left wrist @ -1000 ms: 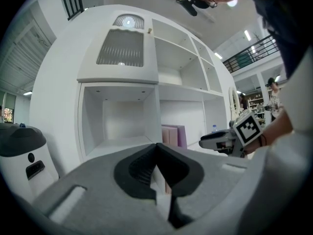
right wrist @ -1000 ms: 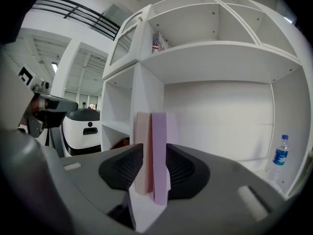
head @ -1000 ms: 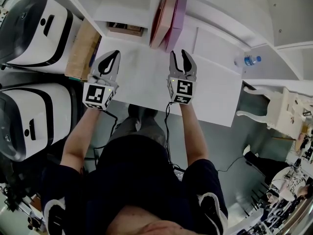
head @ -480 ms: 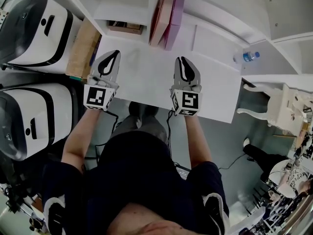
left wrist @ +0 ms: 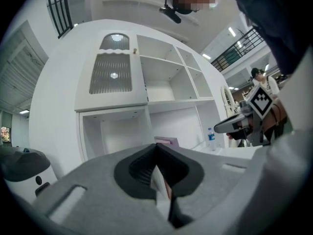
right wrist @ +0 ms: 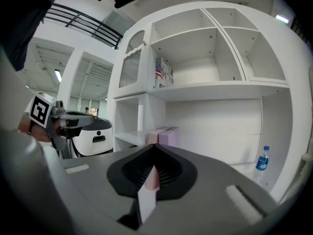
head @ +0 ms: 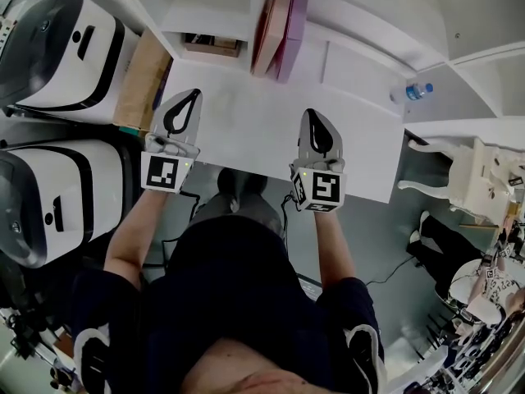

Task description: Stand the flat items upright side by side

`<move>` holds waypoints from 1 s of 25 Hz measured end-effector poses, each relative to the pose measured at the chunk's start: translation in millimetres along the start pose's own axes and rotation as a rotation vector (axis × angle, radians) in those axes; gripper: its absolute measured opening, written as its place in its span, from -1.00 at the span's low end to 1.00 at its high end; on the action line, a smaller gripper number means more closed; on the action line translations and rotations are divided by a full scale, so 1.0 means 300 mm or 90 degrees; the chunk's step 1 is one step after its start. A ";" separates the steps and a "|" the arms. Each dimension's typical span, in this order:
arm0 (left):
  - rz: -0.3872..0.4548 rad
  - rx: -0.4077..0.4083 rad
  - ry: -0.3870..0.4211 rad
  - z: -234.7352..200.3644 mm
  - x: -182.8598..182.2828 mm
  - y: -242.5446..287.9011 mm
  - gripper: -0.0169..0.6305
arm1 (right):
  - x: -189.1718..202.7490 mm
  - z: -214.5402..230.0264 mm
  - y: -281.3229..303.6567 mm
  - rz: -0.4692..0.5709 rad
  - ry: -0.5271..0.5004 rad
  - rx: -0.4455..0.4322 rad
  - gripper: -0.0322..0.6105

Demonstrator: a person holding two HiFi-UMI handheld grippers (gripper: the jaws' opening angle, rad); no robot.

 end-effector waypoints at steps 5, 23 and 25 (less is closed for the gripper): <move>0.004 -0.003 -0.001 0.013 -0.026 -0.053 -0.94 | -0.026 -0.007 -0.072 -0.008 0.008 0.012 -0.90; -0.005 -0.023 -0.010 0.033 -0.042 -0.219 -0.94 | -0.020 -0.052 -0.254 -0.027 0.010 0.050 -0.90; -0.009 -0.024 -0.010 0.035 -0.039 -0.226 -0.94 | -0.020 -0.050 -0.267 -0.027 0.011 0.054 -0.90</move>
Point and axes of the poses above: the fingertips, and each gripper's own axes: y forward along the fingers, z to its right, x out of its underside, the point moved 5 cm from there along -y, backward along the fingers, and after that the axes turned 5 degrees about z, right-handed, at the moved point
